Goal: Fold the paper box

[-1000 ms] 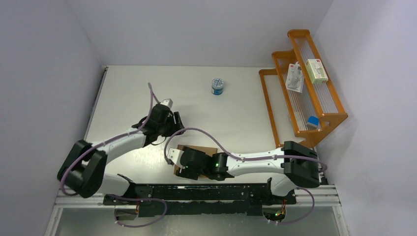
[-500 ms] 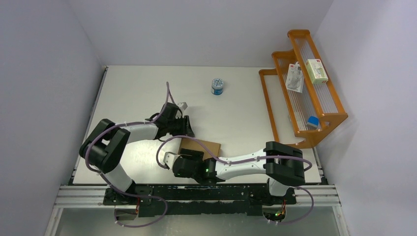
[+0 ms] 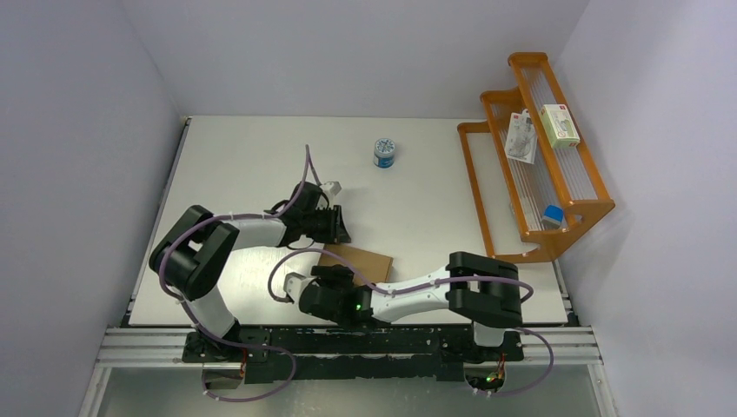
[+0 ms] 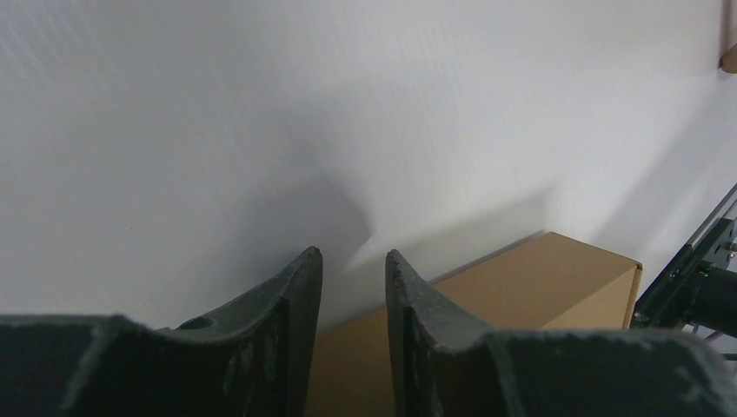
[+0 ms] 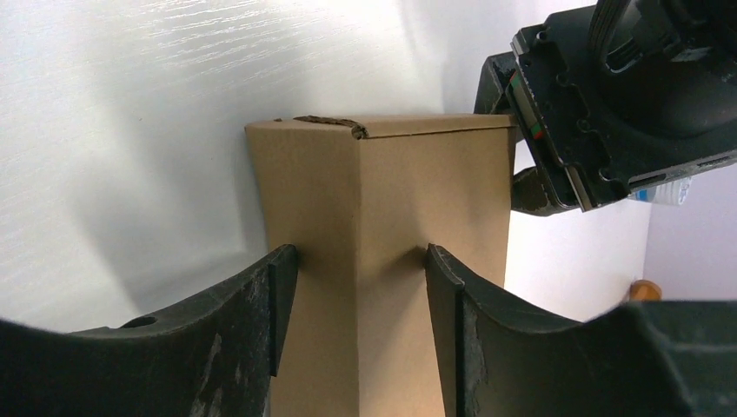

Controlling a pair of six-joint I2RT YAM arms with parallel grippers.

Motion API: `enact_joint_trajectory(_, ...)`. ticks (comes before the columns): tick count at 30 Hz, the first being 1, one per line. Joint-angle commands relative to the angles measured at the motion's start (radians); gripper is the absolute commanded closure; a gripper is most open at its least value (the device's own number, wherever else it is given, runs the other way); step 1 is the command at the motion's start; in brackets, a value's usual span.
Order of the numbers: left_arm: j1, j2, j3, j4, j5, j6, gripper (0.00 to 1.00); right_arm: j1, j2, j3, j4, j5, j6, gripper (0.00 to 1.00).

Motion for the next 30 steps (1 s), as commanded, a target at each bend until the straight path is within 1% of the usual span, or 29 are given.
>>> enact_joint_trajectory(1, -0.036, 0.01, -0.066, -0.119, 0.07, 0.026, 0.63, -0.036, 0.057, 0.004, 0.088, 0.127, -0.054, 0.42)
enact_joint_trajectory(6, -0.042, -0.008, -0.091, -0.126, 0.079, 0.021, 0.64, -0.059, 0.072, 0.004, 0.149, 0.179, -0.077, 0.47)
enact_joint_trajectory(9, -0.047, -0.02, -0.111, -0.122, 0.082, 0.015, 0.65, -0.075, 0.076, 0.006, 0.172, 0.184, -0.076, 0.49)
enact_joint_trajectory(12, -0.047, -0.026, -0.135, -0.114, 0.085, 0.009, 0.65, -0.099, 0.075, 0.02, 0.148, 0.145, -0.042, 0.49)
enact_joint_trajectory(17, -0.047, -0.019, -0.128, -0.116, 0.026, 0.0, 0.65, -0.105, 0.029, 0.011, 0.105, -0.046, -0.011, 0.37)
enact_joint_trajectory(22, -0.046, -0.003, -0.11, -0.102, 0.004, -0.011, 0.65, -0.124, -0.009, -0.008, 0.106, -0.2, 0.039, 0.3)
enact_joint_trajectory(30, -0.035, -0.02, -0.128, -0.083, -0.013, -0.031, 0.66, -0.139, -0.048, -0.047, 0.224, -0.227, 0.064, 0.27)
